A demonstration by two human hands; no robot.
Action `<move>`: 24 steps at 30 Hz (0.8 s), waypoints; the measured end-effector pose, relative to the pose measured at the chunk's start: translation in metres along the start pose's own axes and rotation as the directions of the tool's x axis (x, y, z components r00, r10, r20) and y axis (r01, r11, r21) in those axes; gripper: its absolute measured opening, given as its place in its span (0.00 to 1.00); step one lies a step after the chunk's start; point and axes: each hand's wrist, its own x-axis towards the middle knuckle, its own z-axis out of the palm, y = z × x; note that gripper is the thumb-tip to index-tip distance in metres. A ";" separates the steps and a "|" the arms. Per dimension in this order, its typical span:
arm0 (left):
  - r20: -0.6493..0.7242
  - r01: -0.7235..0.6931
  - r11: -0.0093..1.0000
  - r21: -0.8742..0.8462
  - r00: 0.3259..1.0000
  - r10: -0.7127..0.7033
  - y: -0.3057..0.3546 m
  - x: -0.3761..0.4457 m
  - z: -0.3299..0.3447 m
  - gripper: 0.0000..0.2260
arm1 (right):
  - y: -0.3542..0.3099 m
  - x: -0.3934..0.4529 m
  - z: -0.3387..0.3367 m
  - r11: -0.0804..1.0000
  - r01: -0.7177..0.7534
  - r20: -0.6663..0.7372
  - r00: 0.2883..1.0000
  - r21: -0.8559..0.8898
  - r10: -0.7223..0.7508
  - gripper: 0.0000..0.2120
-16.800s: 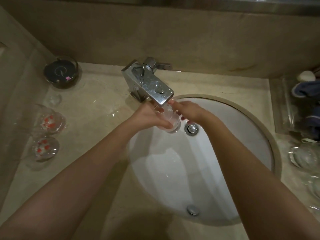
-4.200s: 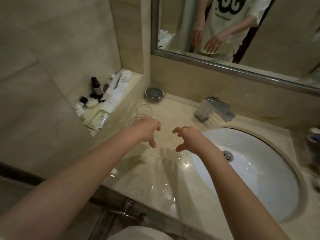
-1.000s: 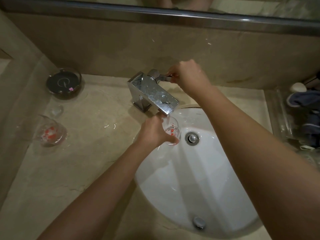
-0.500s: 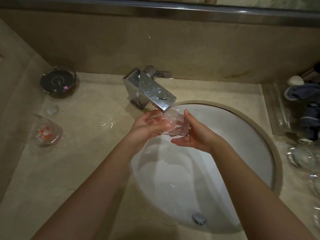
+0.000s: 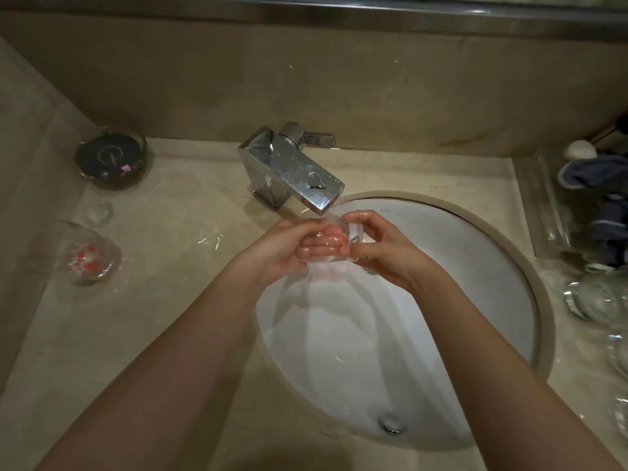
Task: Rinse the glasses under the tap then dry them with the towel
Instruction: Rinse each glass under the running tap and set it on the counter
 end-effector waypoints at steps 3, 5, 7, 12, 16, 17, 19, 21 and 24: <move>0.037 -0.089 0.996 -0.006 0.995 0.089 -0.003 0.004 -0.002 0.07 | -0.007 0.000 0.000 0.996 -0.082 0.050 0.995 0.024 0.081 0.15; 0.078 -0.117 0.993 0.008 0.990 0.116 -0.003 0.005 0.001 0.08 | -0.015 -0.002 0.002 0.977 -0.214 0.048 0.976 0.000 0.214 0.22; 0.082 -0.123 0.992 0.034 0.989 0.120 -0.001 0.005 0.004 0.08 | -0.019 -0.001 0.002 0.971 -0.237 0.019 0.971 -0.043 0.238 0.20; 0.011 -0.129 0.991 -0.023 0.992 0.129 0.002 0.009 0.009 0.06 | -0.010 0.002 -0.007 0.998 -0.028 0.044 0.999 -0.057 0.030 0.18; 0.072 -0.149 0.988 0.025 0.986 0.147 0.003 0.007 0.014 0.06 | -0.013 -0.002 0.000 0.973 -0.202 0.053 0.979 0.113 0.197 0.24; 0.082 -0.156 0.986 0.060 0.985 0.151 0.004 0.005 0.016 0.05 | -0.015 -0.002 0.002 0.959 -0.260 0.055 0.965 0.111 0.255 0.27; 0.053 -0.170 0.983 0.070 0.985 0.167 0.003 0.006 0.017 0.06 | -0.015 -0.002 0.005 0.957 -0.276 0.030 0.961 0.088 0.275 0.24; 0.000 -0.171 0.985 0.035 0.985 0.171 0.002 0.008 0.015 0.06 | -0.009 -0.002 0.003 0.980 -0.183 0.018 0.983 0.073 0.182 0.13; 0.017 -0.201 0.974 0.107 0.980 0.200 0.000 0.008 0.012 0.05 | 0.000 -0.004 -0.004 0.996 -0.031 0.014 0.999 0.085 0.030 0.11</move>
